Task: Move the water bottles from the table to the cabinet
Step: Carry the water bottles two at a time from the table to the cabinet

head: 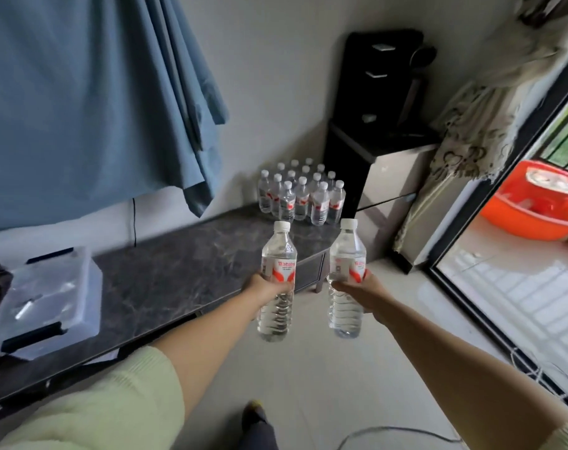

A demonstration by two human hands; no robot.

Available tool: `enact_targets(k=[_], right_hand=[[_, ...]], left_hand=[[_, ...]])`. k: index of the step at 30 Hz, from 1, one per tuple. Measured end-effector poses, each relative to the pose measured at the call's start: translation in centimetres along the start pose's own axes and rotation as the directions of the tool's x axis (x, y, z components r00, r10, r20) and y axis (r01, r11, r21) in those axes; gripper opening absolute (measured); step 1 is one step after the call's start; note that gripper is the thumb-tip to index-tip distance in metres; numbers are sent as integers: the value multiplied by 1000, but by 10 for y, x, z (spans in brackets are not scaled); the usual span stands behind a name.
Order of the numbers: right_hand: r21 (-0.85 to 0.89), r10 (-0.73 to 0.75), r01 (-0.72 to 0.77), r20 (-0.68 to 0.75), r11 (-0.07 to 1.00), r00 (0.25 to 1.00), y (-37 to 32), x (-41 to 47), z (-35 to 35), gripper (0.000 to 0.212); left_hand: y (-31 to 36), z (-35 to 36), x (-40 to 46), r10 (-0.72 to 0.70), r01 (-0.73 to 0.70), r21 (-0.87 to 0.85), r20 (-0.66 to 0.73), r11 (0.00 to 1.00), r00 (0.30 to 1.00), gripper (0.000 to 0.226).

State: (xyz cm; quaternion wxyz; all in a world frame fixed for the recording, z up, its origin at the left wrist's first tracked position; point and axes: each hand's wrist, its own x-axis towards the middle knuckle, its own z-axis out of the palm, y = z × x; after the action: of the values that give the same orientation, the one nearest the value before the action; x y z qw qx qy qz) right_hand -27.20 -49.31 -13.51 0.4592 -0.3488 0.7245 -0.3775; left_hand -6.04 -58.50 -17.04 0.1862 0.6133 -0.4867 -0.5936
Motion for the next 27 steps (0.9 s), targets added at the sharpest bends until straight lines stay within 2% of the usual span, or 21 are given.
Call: enact_targets(k=[3,7,11,14,16,18,20,27], right_hand=[[-45,44,-44,-12,998,999,-1,47,-3,39],[-50,76,-77,-29,996,997,-10,118,-1,46],[-16,95,-96,-55,995,994,-28,200,12,52],[18,131,-130,-94,991,987,-43,258,26,56],[50,151,-146,-128,988,980,-41,303,38,66],[61,182,-174,-172,983,968,-32,336,48,72],[76,227,-216,-212,973,951,-32,360,58,70],[121,298,-274,-302,954,906,-29,426,86,58]], left_hand=[[17,5,42,0,0,26,11,1000,1000,89],[49,5,103,-14,12,35,47,999,999,92],[84,-1,178,-44,43,22,85,999,995,78],[111,-10,234,-94,88,58,118,994,988,86],[125,-17,278,-115,103,102,118,989,986,94],[129,-21,310,-128,113,137,108,984,986,84],[133,-20,336,-144,126,150,115,981,983,71],[107,10,414,-219,213,103,52,972,974,60]])
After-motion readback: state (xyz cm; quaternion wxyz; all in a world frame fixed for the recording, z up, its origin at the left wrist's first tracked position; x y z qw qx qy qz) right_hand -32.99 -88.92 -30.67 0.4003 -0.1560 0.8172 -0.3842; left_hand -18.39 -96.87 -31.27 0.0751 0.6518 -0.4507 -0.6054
